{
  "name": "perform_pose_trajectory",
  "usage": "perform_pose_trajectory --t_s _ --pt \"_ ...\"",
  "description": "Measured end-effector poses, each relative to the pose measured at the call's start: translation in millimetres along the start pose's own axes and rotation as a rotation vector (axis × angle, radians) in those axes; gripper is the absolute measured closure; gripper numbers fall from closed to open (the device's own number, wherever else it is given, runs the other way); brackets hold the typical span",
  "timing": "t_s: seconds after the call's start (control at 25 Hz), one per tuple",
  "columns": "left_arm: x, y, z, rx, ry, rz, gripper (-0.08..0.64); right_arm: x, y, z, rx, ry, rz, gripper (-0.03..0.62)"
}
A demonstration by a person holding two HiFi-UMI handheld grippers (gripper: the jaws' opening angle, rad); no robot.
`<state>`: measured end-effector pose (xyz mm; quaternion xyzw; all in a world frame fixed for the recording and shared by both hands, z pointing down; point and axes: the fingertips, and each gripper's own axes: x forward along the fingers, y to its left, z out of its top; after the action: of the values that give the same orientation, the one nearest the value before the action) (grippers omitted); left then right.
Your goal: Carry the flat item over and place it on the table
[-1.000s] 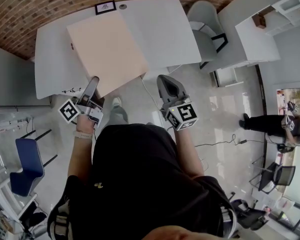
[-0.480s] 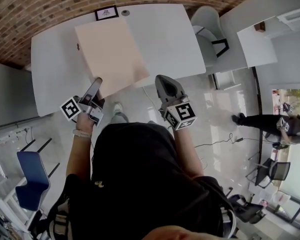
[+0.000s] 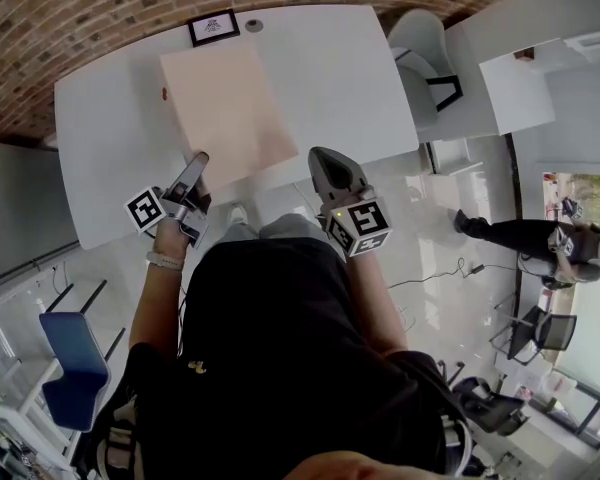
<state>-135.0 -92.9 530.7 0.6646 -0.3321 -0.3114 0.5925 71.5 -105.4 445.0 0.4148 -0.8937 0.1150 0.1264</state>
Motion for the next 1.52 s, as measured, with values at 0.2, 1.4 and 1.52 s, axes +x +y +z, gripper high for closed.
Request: perform_pose_trajectory --t_s 0.2,1.4,1.52 --pt "10.8 14.2 0.7 -0.02 0.007 0.033 0.252 8.2 -14.1 -8.7 0.013 0.052 0.004 0.58" --pt "74.4 116.4 19.2 -0.074 0.065 0.115 0.252 81.9 -62.1 -61.0 -0.007 0.27 0.131 0.58" --pt "71.4 129.6 26.5 -0.1 0.026 0.139 0.252 95.7 -56.3 -79.8 -0.01 0.317 0.164 0.578"
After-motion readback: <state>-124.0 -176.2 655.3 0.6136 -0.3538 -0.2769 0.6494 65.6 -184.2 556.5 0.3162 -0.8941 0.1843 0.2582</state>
